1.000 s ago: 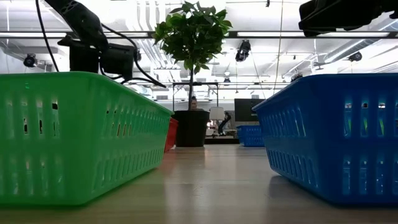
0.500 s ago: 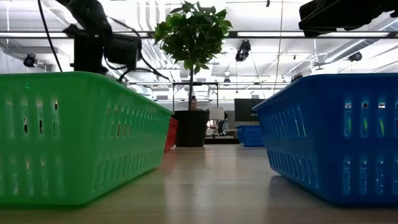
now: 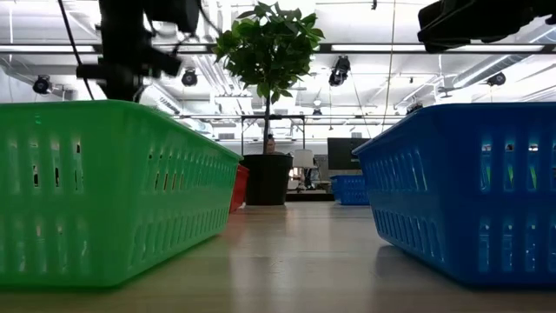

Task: Stack baskets by color
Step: Stack the top green basket on top of the bottom green basket

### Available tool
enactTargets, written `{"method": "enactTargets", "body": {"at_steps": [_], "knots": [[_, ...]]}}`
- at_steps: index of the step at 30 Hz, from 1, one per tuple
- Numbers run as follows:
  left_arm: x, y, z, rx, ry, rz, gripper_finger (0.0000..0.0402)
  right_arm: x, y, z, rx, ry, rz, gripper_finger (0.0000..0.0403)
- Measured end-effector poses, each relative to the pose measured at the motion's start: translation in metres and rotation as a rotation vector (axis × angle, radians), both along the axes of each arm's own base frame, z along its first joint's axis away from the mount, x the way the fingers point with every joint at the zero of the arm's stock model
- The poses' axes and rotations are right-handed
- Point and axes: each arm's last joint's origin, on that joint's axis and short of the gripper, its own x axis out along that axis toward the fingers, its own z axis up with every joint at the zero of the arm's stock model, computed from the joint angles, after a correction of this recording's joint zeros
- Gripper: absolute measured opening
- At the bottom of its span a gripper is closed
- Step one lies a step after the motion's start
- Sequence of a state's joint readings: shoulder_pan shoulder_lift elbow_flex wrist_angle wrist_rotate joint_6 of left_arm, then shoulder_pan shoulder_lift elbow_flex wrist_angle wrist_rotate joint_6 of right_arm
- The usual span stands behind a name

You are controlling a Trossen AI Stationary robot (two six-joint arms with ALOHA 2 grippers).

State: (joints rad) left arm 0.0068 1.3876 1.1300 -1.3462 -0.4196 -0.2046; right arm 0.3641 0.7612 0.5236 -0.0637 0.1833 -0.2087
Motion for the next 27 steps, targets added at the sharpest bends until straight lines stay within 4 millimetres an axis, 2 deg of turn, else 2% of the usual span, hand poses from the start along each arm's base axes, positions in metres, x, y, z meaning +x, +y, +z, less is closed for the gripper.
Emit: {"method": "enactTargets", "body": {"at_steps": [7, 14, 20, 27], "knots": [[0.006, -0.050, 0.026, -0.083, -0.189, 0.016, 0.0000, -0.005, -0.002, -0.003, 0.012, 0.052, -0.014, 0.0061], [0.009, -0.097, 0.044, -0.247, -0.297, 0.113, 0.0000, -0.012, -0.004, -0.007, 0.019, -0.003, 0.017, 0.0061], [0.040, -0.142, 0.047, -0.325, -0.273, 0.083, 0.0000, -0.019, -0.006, -0.012, 0.037, -0.107, 0.059, 0.0061], [0.084, -0.182, 0.050, -0.403, -0.187, 0.083, 0.0000, -0.025, -0.008, -0.008, 0.032, -0.153, 0.066, 0.0061]]}}
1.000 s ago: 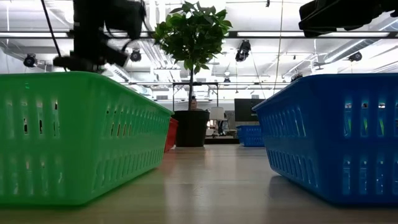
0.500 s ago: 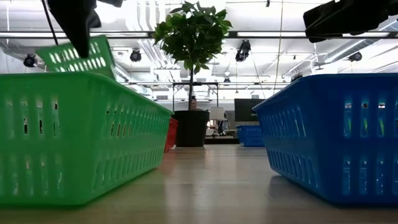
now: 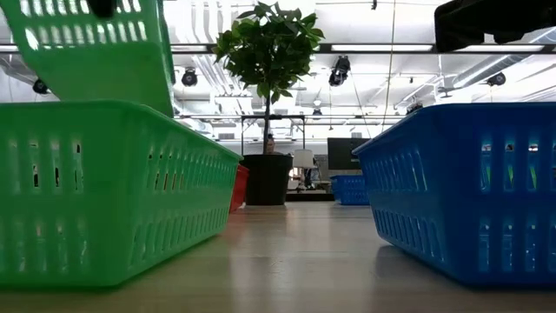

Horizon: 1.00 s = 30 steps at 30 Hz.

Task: Stack baskets by color
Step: Stack the top green basket on top of the bottom green basket

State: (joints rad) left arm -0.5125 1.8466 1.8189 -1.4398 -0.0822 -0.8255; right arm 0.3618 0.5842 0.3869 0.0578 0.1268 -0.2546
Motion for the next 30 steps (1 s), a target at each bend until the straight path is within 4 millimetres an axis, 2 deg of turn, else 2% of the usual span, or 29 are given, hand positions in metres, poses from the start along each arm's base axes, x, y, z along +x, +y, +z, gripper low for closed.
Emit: {"method": "enactTargets", "body": {"at_steps": [4, 6, 10, 16, 26, 30], "knots": [[0.018, -0.019, 0.003, -0.014, 0.083, -0.014, 0.0000, -0.002, -0.001, 0.000, -0.004, -0.009, 0.002, 0.0061], [0.025, -0.030, 0.004, -0.035, 0.058, -0.060, 0.0000, -0.002, -0.001, -0.001, -0.006, -0.009, 0.002, 0.0061], [0.031, -0.044, 0.003, -0.039, 0.042, -0.105, 0.0000, -0.002, -0.001, -0.002, -0.020, -0.009, 0.001, 0.0061], [0.032, -0.060, -0.014, -0.013, 0.084, -0.137, 0.0000, -0.002, -0.001, -0.001, -0.030, -0.015, 0.003, 0.0061], [0.034, -0.071, -0.013, -0.049, 0.016, -0.158, 0.0000, -0.001, -0.002, 0.000, -0.045, -0.026, -0.016, 0.0061], [0.039, -0.074, -0.014, -0.035, -0.045, -0.224, 0.0000, -0.001, -0.003, 0.000, -0.045, -0.023, -0.028, 0.0061]]}}
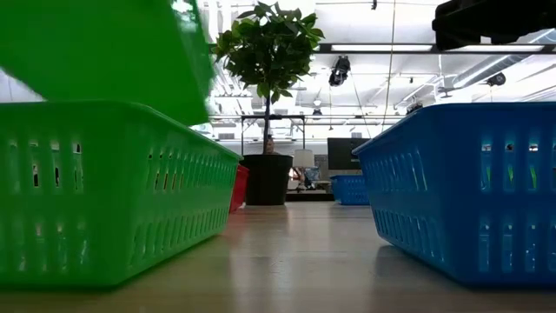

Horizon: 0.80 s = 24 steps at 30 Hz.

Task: Stack baskets by color
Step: Stack the top green basket on top of the bottom green basket

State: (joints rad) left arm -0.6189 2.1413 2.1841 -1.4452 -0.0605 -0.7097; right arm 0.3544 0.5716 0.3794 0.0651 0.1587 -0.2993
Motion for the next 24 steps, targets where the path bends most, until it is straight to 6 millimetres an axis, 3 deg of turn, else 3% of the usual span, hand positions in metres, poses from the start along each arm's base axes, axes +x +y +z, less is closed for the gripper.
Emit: {"method": "enactTargets", "body": {"at_steps": [12, 24], "knots": [[0.008, -0.010, -0.028, 0.100, 0.028, -0.094, 0.0000, 0.000, -0.001, -0.003, 0.008, 0.016, -0.013, 0.0061], [0.011, -0.017, -0.028, 0.041, -0.013, -0.074, 0.0000, 0.000, -0.003, -0.008, 0.001, 0.026, -0.048, 0.0061]]}}
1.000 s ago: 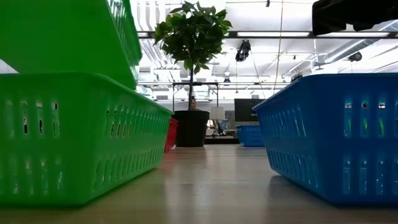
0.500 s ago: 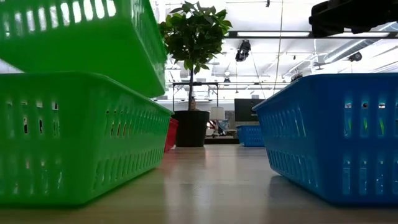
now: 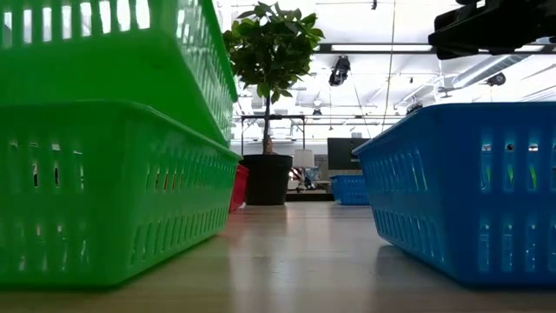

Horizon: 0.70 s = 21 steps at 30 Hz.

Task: Stack baskets by color
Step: Stack the top green basket on top of the bottom green basket

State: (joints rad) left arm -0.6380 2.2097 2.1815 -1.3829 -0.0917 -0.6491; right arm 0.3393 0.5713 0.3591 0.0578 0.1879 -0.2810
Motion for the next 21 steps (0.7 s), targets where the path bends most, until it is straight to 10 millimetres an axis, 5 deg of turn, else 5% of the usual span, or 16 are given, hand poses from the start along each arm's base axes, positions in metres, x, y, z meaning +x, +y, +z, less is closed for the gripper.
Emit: {"method": "enactTargets", "body": {"at_steps": [12, 21], "knots": [[0.002, -0.002, -0.014, -0.027, 0.014, 0.023, 0.0010, 0.000, 0.000, 0.001, 0.001, -0.002, 0.000, 0.0061], [0.003, 0.001, -0.014, -0.030, 0.017, 0.056, 0.0103, 0.000, 0.000, 0.001, 0.002, -0.004, 0.001, 0.0061]]}}
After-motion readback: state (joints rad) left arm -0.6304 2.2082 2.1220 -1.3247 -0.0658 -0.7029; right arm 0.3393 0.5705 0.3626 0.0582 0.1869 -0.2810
